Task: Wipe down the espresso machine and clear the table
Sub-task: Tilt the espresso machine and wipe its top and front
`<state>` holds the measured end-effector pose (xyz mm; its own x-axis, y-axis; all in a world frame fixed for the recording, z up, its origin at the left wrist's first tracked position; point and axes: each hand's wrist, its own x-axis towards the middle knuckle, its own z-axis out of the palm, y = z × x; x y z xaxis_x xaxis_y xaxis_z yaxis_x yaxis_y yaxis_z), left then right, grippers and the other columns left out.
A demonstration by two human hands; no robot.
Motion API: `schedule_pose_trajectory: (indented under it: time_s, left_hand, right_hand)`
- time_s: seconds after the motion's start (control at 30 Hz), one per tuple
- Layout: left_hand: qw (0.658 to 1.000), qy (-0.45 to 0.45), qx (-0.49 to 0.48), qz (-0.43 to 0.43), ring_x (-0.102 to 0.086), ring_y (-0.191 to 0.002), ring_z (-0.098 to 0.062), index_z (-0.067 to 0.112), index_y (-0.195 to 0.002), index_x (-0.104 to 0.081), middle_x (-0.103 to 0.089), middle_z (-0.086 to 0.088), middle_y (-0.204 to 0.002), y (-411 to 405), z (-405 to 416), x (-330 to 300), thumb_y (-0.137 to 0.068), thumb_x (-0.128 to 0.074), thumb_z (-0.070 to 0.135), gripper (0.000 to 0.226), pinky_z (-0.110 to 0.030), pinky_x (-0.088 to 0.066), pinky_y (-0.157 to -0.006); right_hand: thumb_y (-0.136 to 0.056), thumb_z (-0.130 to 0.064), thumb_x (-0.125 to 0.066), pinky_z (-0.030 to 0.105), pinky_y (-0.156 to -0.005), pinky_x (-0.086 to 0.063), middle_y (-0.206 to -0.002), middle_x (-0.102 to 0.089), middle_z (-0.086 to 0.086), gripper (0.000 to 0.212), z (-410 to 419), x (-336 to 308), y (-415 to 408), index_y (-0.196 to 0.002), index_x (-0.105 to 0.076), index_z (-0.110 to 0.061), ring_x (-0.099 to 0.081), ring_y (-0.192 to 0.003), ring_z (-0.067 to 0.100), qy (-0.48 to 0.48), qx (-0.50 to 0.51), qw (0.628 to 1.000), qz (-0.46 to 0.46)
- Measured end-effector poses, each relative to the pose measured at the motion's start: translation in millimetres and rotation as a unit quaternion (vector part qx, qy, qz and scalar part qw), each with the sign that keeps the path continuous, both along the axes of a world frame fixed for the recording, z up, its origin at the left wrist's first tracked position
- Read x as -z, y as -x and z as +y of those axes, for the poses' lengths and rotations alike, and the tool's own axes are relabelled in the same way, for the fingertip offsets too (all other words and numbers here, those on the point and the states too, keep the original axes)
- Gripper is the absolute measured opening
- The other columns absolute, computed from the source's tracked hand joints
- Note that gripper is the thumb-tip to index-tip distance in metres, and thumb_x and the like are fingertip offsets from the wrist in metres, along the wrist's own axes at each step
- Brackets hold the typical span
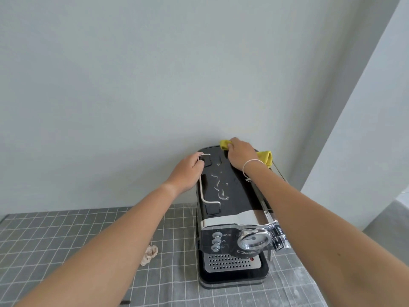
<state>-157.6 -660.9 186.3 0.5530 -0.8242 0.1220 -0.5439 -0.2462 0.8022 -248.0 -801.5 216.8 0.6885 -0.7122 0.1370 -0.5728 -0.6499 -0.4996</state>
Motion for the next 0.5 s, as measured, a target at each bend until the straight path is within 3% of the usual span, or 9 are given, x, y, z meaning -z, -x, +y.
schedule_pose_trajectory:
  time_s: [0.1, 0.23, 0.33, 0.4, 0.5]
  left_hand:
    - [1.000, -0.005, -0.001, -0.025, -0.042, -0.102, -0.011, 0.014, -0.113, -0.055, -0.046, 0.000, -0.108, -3.7, -0.7, 1.4, -0.090, -0.033, 0.021, 0.033, -0.023, -0.027, -0.087]
    - [1.000, -0.003, -0.008, -0.020, -0.045, -0.100, -0.011, 0.010, -0.091, -0.055, -0.048, 0.000, -0.114, -10.0, -5.0, 7.9, -0.090, -0.035, 0.020, 0.022, -0.021, -0.027, -0.083]
    - [0.999, 0.001, -0.008, -0.031, -0.045, -0.107, -0.010, 0.004, -0.106, -0.060, -0.048, 0.000, -0.120, -11.5, -6.1, 9.4, -0.093, -0.035, 0.024, 0.034, -0.021, -0.026, -0.089]
    - [0.999, 0.002, -0.006, -0.041, -0.044, -0.119, -0.014, 0.006, -0.114, -0.058, -0.047, -0.002, -0.129, -12.0, -5.5, 9.7, -0.094, -0.034, 0.024, 0.036, -0.021, -0.025, -0.094]
    - [0.999, -0.010, 0.000, -0.044, -0.028, -0.138, -0.015, 0.009, -0.132, -0.047, -0.034, -0.002, -0.149, -11.4, -3.0, 10.4, -0.095, -0.032, 0.024, 0.043, -0.018, -0.016, -0.103]
  right_hand:
    - [-0.098, -0.018, -0.031, 0.031, -0.071, -0.031, -0.109, -0.061, 0.021, 0.029, 7.8, 3.4, 15.2, -0.109, -0.050, 0.000, -0.052, -0.094, 0.031, 0.008, -0.022, 0.999, -0.029]
    - [-0.098, -0.020, -0.034, 0.029, -0.084, -0.034, -0.119, -0.061, 0.013, 0.033, 10.4, 14.9, 46.4, -0.124, -0.051, -0.009, -0.052, -0.112, 0.032, 0.027, -0.050, 0.996, -0.068]
    - [-0.098, -0.020, -0.030, 0.032, -0.087, -0.035, -0.121, -0.059, 0.016, 0.033, 2.5, 7.8, 29.4, -0.123, -0.049, -0.008, -0.051, -0.114, 0.033, 0.005, -0.039, 0.999, -0.025]
    - [-0.098, -0.021, -0.028, 0.033, -0.098, -0.032, -0.134, -0.050, 0.014, 0.037, 2.5, 2.8, 9.7, -0.128, -0.046, -0.007, -0.043, -0.124, 0.030, 0.006, -0.047, 0.999, 0.006]
    - [-0.098, -0.025, -0.027, 0.029, -0.108, -0.021, -0.145, -0.039, 0.007, 0.041, 8.3, 6.7, 4.4, -0.133, -0.044, -0.012, -0.031, -0.135, 0.021, 0.022, -0.094, 0.995, 0.014]
